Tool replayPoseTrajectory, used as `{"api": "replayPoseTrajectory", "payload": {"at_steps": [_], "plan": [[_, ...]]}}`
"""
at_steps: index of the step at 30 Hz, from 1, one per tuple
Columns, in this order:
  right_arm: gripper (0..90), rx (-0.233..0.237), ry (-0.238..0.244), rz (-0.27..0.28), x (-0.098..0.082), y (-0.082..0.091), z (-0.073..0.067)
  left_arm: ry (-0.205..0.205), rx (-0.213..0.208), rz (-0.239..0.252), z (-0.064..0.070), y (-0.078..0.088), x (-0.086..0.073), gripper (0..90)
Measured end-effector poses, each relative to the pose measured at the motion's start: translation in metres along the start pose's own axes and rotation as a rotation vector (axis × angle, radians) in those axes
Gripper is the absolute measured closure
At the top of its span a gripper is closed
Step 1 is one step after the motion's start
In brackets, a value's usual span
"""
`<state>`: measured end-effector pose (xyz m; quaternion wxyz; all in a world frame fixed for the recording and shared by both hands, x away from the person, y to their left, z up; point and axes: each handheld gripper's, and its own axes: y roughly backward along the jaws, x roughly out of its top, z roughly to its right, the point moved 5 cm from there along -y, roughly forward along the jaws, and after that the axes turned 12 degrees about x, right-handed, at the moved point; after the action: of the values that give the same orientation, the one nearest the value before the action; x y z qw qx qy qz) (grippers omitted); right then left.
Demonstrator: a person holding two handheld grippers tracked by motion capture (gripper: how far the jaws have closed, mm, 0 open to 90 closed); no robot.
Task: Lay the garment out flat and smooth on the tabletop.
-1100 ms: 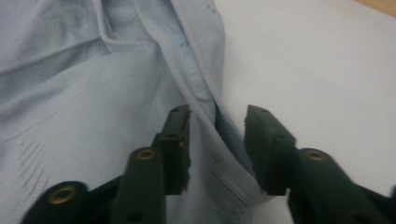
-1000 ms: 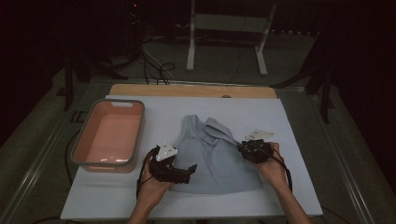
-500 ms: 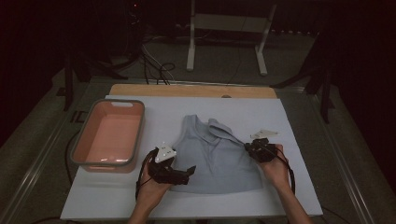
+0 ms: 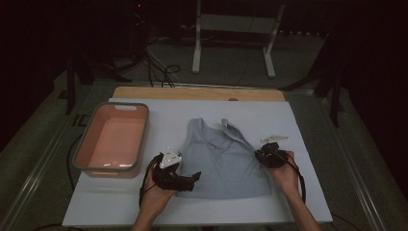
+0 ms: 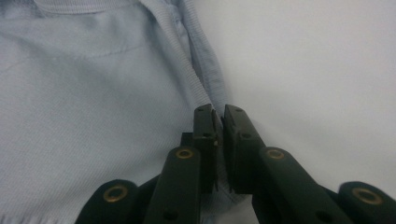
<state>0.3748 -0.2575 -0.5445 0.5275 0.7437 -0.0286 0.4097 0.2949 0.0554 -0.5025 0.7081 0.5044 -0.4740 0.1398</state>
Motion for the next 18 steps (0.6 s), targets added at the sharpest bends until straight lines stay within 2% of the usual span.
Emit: {"api": "replayPoseTrajectory", "payload": {"at_steps": [7, 8, 15, 18], "plan": [[80.3, -0.021, -0.008, -0.006, -0.0017, 0.0022, 0.0028, 0.002, -0.001, 0.006, -0.001, 0.0018, 0.0006, 5.3], [80.3, -0.023, -0.023, -0.004, -0.0018, 0.0027, 0.0025, 0.003, 0.0, 0.006, -0.0011, 0.0023, 0.0007, 5.6], [83.8, -0.029, -0.033, -0.031, -0.0046, 0.0029, 0.0033, -0.001, -0.012, 0.003, -0.001, 0.0032, -0.0007, 10.3], [84.2, -0.021, -0.061, -0.033, -0.0052, 0.0025, 0.0028, -0.001, -0.016, 0.003, -0.0008, 0.0029, -0.0012, 13.0]]}}
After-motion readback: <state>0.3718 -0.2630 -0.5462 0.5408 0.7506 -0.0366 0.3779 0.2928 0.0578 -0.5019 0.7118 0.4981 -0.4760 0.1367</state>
